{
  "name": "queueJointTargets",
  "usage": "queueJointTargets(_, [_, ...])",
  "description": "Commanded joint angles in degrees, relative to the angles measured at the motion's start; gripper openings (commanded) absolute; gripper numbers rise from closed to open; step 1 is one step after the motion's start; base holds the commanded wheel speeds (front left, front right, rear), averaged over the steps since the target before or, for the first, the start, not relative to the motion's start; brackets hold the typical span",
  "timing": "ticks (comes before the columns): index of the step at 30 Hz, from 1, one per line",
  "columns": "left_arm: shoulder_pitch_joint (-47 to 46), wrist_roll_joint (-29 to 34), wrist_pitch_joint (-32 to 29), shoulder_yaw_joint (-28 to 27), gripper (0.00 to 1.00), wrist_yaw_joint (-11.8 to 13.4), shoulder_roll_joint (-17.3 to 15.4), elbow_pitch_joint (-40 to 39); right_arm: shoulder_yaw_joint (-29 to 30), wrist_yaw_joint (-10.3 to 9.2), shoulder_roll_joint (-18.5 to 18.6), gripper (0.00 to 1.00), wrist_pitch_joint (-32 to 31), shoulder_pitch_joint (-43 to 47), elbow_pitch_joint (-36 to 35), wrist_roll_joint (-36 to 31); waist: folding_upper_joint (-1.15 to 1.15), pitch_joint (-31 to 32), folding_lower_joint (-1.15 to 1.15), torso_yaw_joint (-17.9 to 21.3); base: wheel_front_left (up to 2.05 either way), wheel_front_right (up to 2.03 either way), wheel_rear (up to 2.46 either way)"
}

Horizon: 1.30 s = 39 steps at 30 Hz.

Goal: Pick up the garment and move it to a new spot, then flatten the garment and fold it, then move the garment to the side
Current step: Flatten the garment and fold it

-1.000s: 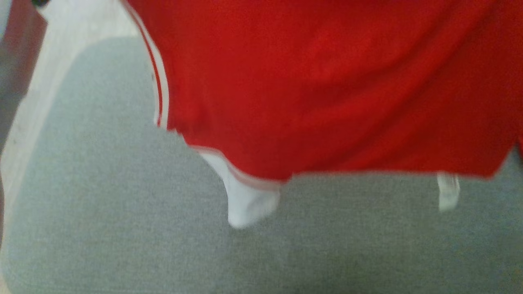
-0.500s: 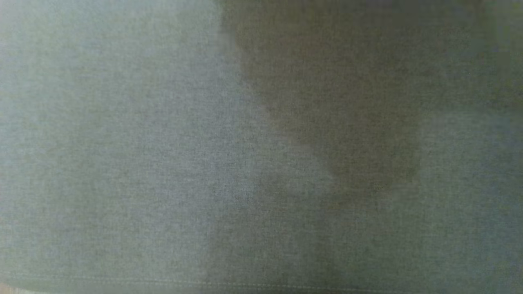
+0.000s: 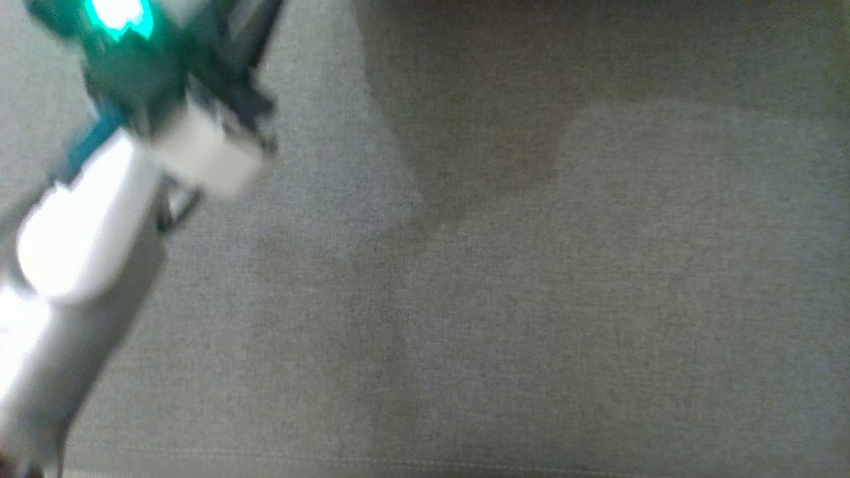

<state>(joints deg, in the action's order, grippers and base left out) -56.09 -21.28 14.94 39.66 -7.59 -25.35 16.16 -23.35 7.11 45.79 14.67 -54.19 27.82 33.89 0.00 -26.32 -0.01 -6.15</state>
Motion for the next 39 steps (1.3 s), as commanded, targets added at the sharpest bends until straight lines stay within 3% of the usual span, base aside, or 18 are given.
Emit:
queueJointTargets(1, [2.2,-0.6,0.1,-2.3,0.00,0.1,-3.5,-3.0,2.4,0.37,1.6,0.00,0.3,5.6,-2.3,-0.8,0.00,2.4,0.01,0.5,0.00,0.00,0.00])
queueJointTargets(6, [17.6,-1.3,0.1,-2.0,0.00,1.3,-7.2,-8.8,10.8,0.37,-1.0,0.00,0.3,23.7,-6.0,-3.6,0.00,7.2,0.01,1.7,0.00,0.00,0.00])
queueJointTargets(13, [34.6,-3.7,-0.8,-0.3,0.00,5.8,-10.8,-17.1,18.3,0.37,-5.5,0.00,0.3,41.5,-10.0,-7.2,0.00,12.1,0.01,2.2,0.00,0.00,0.00])
queueJointTargets(22, [45.7,-4.8,-4.3,2.2,0.00,10.9,-12.8,-25.2,25.2,0.37,-10.6,0.00,0.1,55.8,-15.3,-10.6,0.00,14.5,0.01,2.1,0.00,0.00,0.00])
queueJointTargets(26, [48.5,-6.3,-5.2,2.6,0.00,11.8,-13.2,-27.6,27.2,0.37,-12.6,0.00,-1.0,60.2,-18.1,-11.4,0.00,14.8,0.01,2.6,0.00,0.00,0.00])
queueJointTargets(32, [43.3,-7.2,-5.2,0.5,0.00,10.3,-13.0,-26.4,27.3,0.37,-14.2,0.00,-4.1,58.6,-20.7,-11.5,0.00,12.6,0.01,3.4,0.00,0.00,0.00])
queueJointTargets(39, [28.7,-6.2,-6.2,-0.4,0.00,4.4,-10.4,-18.8,25.4,0.37,-13.4,0.00,-6.1,51.0,-18.2,-10.7,0.00,8.0,0.01,3.6,0.00,0.00,0.00])
